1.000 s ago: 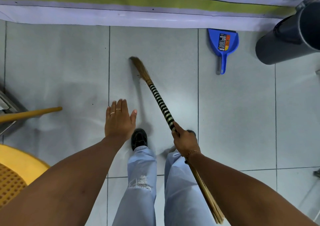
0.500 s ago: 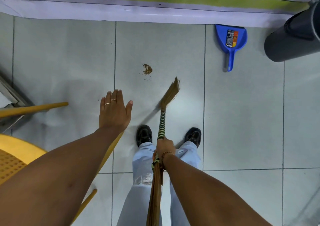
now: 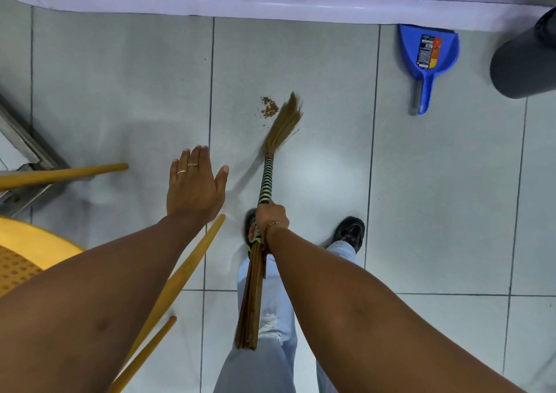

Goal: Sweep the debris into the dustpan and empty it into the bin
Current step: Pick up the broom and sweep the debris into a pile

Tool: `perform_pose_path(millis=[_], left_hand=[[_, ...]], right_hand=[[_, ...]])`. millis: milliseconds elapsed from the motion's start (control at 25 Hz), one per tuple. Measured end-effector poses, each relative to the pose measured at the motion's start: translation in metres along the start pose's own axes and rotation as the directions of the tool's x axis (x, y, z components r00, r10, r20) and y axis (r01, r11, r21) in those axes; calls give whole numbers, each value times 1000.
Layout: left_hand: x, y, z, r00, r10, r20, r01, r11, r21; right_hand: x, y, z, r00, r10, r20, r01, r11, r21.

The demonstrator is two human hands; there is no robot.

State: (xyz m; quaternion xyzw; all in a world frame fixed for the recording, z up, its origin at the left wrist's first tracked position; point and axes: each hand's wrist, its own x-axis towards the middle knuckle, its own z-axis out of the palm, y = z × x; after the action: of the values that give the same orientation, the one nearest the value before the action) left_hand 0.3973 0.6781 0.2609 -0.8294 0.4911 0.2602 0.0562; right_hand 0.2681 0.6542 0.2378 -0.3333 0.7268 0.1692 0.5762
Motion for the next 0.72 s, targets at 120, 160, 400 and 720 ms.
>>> perform_pose_path(millis=[120,160,400,720], left_hand=[[3,4,5,1000,-9,12,10,1000,-13],[3,6,6,1000,-12,14,12,1000,-17],[1,19,11,1000,-15,3,15,1000,-7],[-17,91,22,999,11,-31,-13,998,-67]], right_hand=[[2,-9,2,1000,-21,2,21,1000,-19],[3,-11,3,1000,-25,7,25,1000,-17],[-3,4,-5,997,-68,-41,69,997,30],[-21,51,-61,984,-126,-125,146,975,166]])
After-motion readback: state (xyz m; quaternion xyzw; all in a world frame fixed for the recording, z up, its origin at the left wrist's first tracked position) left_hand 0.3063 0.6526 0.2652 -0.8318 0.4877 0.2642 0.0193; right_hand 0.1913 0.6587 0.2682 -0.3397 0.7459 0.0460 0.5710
